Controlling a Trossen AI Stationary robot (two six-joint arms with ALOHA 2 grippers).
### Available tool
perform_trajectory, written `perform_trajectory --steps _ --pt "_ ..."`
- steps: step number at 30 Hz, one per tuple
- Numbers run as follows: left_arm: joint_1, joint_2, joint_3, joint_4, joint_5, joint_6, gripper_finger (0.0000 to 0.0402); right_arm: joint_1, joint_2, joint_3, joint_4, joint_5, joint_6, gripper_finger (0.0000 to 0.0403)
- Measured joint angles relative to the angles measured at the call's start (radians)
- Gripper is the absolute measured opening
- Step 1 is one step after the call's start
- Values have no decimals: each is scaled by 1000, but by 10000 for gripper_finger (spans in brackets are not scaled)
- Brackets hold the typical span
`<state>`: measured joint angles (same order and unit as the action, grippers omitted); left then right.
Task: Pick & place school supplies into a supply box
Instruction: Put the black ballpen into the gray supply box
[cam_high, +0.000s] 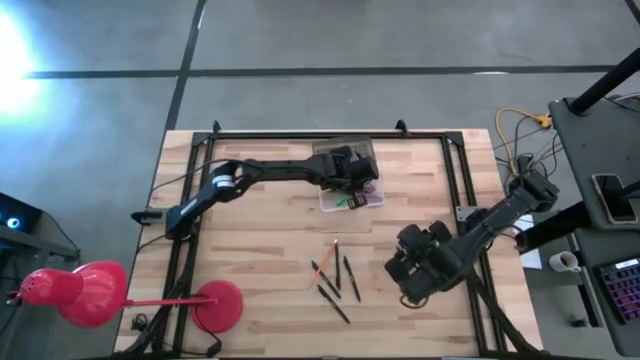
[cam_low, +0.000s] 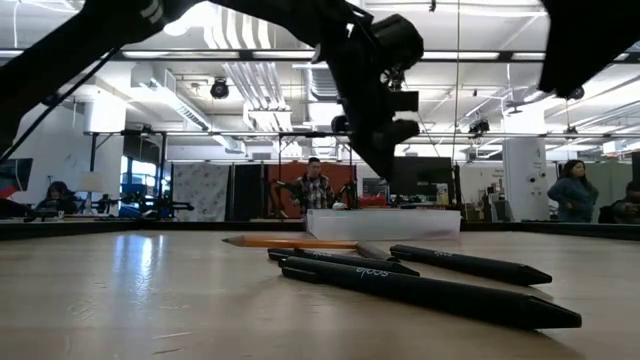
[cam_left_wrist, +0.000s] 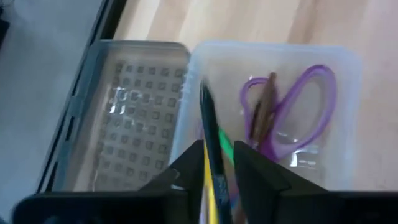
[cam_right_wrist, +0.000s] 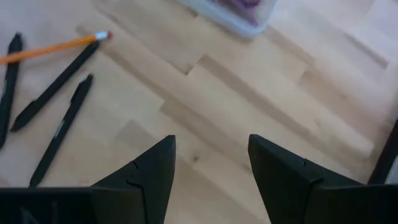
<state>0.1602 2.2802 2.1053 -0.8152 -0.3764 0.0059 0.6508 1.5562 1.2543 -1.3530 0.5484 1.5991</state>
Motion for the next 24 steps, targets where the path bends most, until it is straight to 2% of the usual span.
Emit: perform_trajectory --steps 6,9,12,16,20,24 --pt "-16 -41 -35 -56 26 -49 128 51 1 -8 14 -19 10 194" --pt "-52 -97 -64 -118 27 -87 139 47 1 -26 73 -27 -24 194" --pt "-130 -200 -138 -96 27 -93 139 22 1 -51 159 -31 -37 194" --pt "-251 -350 -313 -14 9 -190 134 -19 6 -93 319 -36 -157 194" --pt "-353 -508 -544 86 -14 -418 134 -48 6 -122 432 -42 -254 192" --pt "-434 -651 -778 213 -53 -611 134 -93 6 -144 549 -120 -325 185"
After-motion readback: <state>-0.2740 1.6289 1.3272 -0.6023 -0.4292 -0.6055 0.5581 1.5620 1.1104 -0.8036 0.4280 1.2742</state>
